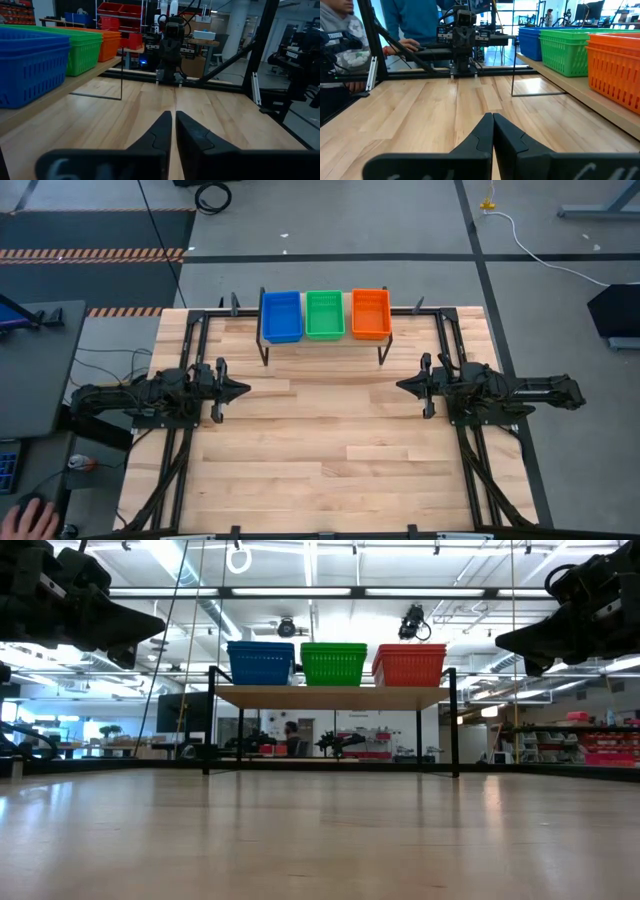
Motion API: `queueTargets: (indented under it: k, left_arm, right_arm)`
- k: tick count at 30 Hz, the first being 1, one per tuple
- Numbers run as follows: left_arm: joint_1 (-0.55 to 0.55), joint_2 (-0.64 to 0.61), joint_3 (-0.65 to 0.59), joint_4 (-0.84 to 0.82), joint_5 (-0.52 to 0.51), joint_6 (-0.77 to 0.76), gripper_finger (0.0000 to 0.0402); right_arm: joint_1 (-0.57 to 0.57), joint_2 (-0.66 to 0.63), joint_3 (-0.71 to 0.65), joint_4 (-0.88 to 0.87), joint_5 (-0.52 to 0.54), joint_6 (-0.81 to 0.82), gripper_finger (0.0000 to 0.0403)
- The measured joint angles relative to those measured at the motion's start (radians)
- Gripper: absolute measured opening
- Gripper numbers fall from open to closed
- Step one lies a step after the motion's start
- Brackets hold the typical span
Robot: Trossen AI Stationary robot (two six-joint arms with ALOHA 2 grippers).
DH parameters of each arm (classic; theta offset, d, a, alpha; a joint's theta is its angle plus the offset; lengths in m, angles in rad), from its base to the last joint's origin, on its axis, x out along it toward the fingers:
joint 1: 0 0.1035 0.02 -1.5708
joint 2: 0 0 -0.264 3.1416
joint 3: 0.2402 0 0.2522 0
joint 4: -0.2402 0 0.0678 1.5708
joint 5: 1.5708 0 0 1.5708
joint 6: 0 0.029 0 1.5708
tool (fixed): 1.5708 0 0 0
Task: Stack baskets on shelf by color
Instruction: Return to Home Position
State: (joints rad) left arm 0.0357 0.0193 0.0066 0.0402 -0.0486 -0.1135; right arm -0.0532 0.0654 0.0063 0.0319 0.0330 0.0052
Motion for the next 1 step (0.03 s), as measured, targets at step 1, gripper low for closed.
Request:
queueTargets:
  k: [1]
  left_arm:
    - [0.000,0.000,0.000,0.000,0.000,0.000,0.0033]
  right_arm:
    - [0.000,0.000,0.000,0.000,0.000,0.000,0.0012]
